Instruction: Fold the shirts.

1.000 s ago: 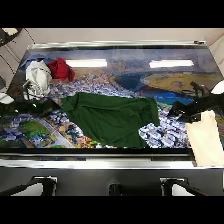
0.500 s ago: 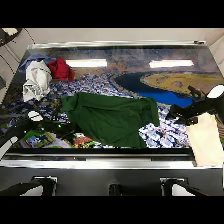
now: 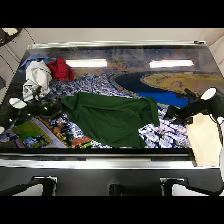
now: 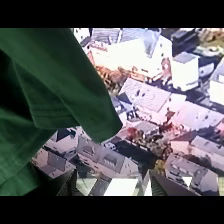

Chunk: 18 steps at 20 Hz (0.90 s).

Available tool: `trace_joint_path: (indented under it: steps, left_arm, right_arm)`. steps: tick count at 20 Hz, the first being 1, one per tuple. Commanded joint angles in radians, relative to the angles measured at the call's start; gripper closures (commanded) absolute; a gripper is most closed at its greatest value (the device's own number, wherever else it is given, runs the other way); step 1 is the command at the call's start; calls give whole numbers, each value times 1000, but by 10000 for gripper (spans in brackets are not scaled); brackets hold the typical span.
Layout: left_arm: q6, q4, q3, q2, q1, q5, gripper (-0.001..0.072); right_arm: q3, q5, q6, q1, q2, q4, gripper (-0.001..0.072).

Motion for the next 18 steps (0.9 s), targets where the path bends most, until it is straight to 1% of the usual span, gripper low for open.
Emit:
trace_joint_path:
  steps: [1,2,3,6,8,10,12,13,16,17,18]
  left_arm:
    - [-32,113,147,-81,52,15,98]
    - [-32,110,188,-123,54,15,50]
    - [-32,110,226,-165,53,16,-13]
    - [-70,108,334,-288,53,8,-13]
    - [-76,108,377,-344,50,-4,-13]
    - [-56,108,396,-372,45,-22,-12]
    - [5,121,397,-383,36,-74,-12]
    - [14,159,397,-387,31,-102,-12]
    - [14,362,399,-388,26,-151,-11]
    - [14,385,398,-388,33,-159,6]
    - [16,379,397,-391,40,-164,52]
  right_arm:
    - [0,-17,-29,1,-66,43,149]
    - [0,-18,-31,1,-78,45,148]
    - [0,-20,-31,1,-86,42,148]
    - [0,-40,-32,1,-88,40,148]
    - [0,-36,-35,1,-88,40,148]
    - [0,-37,-35,1,-88,39,148]
    - [0,-45,-35,1,-88,40,148]
    - [0,-48,-35,1,-88,40,148]
    - [0,-39,-35,1,-88,41,148]
    - [0,-35,-35,1,-88,41,148]
    - [0,-32,-35,1,-88,41,148]
